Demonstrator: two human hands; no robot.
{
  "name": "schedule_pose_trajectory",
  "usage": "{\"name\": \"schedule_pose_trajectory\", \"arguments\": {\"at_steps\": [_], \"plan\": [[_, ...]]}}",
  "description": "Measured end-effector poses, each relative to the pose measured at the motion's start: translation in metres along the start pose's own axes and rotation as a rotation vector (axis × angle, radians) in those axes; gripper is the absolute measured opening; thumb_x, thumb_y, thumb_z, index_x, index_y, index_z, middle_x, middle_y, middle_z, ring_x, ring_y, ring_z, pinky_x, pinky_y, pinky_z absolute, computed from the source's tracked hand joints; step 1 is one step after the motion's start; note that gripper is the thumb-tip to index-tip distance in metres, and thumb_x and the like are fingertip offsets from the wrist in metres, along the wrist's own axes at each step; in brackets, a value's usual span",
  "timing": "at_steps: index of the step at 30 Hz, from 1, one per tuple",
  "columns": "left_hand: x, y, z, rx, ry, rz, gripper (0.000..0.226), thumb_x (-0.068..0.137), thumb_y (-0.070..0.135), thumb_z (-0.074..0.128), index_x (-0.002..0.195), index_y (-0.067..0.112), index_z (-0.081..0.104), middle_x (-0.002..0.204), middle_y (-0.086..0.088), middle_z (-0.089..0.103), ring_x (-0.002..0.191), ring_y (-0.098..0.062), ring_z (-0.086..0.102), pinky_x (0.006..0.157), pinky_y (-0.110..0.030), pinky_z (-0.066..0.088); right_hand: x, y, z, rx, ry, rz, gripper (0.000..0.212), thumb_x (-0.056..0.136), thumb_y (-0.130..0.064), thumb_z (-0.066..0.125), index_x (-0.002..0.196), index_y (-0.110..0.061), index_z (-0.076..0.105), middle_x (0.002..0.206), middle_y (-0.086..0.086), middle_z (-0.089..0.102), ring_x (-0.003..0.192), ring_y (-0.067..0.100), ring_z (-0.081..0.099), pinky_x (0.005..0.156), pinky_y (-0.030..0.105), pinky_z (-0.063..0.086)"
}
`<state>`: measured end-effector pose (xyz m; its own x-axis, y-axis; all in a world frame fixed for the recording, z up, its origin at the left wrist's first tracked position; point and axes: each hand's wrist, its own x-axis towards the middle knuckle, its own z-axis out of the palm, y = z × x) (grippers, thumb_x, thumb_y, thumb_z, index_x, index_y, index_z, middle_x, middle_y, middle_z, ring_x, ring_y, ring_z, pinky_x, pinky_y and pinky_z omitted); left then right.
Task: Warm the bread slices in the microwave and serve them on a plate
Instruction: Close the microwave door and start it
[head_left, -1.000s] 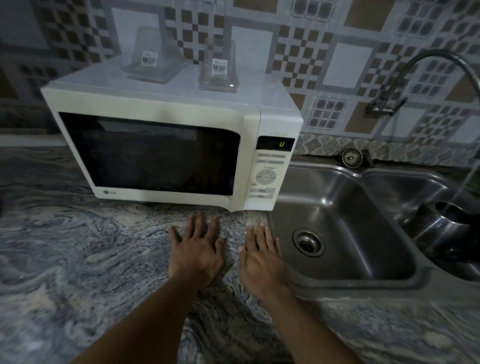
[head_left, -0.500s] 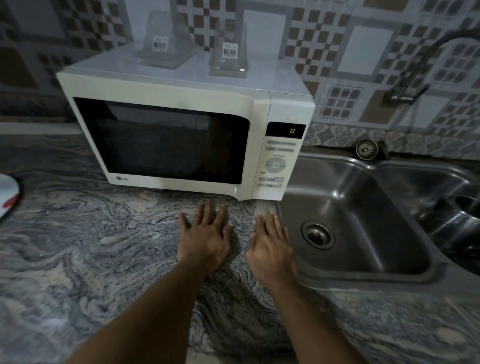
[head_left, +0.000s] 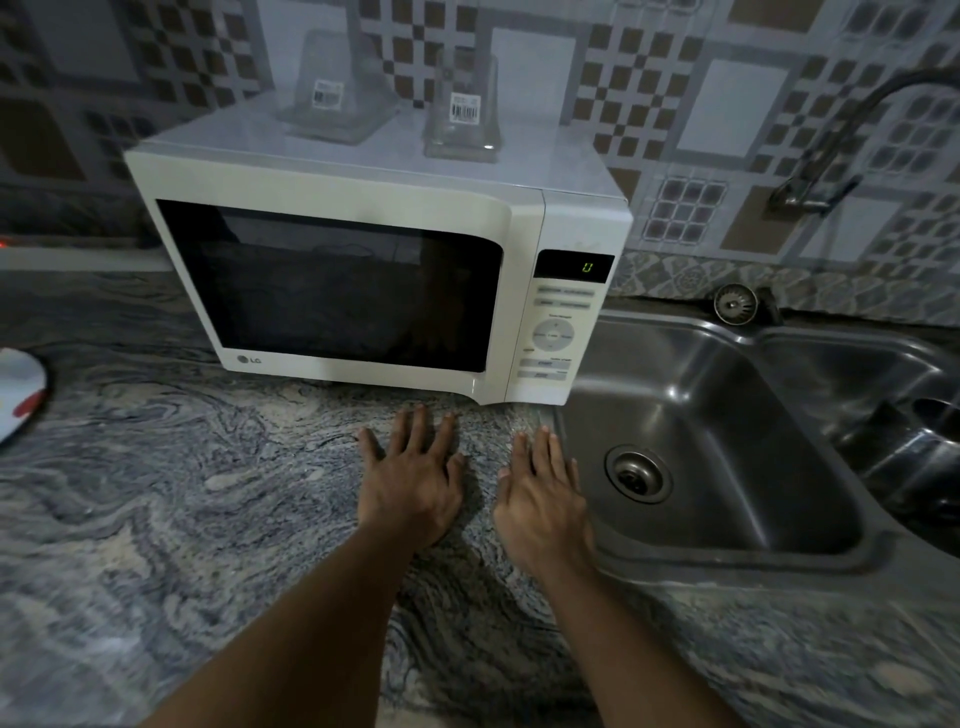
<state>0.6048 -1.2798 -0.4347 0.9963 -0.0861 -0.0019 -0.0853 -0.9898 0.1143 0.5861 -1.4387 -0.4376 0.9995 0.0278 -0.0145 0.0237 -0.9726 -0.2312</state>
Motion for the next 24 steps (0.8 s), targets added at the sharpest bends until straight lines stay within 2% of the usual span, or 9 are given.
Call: {"name": "schedule_pose_trajectory", "arguments": {"at_steps": [4,24], "plan": [[0.0004,0.0013,-0.001,0.005,-0.009,-0.004,0.061,0.098,0.051,0.001,0.154,0.032,-0.011,0.164,-0.003,-0.012,0.15,-0.025,-0.015,0.115,-0.065,-0.004,-0.0001,0.0001,-0.0007,-0.008,-0.033,-0.002,0.063,0.104,-0.048,0.009,0.159,-0.018,-0.005,0.164,0.007,-0.018,0.151,0.019,-0.02,0.123,0.043,-0.006],[0.001,0.0011,0.0002,0.003,-0.008,-0.009,0.061,0.097,0.053,0.001,0.154,0.034,-0.008,0.164,-0.006,-0.01,0.151,-0.029,-0.012,0.113,-0.068,-0.005,0.0012,-0.0012,-0.0038,-0.066,-0.086,-0.009,0.063,0.104,-0.048,0.007,0.157,-0.021,-0.012,0.163,0.004,-0.023,0.149,0.019,-0.024,0.123,0.046,-0.005]]}}
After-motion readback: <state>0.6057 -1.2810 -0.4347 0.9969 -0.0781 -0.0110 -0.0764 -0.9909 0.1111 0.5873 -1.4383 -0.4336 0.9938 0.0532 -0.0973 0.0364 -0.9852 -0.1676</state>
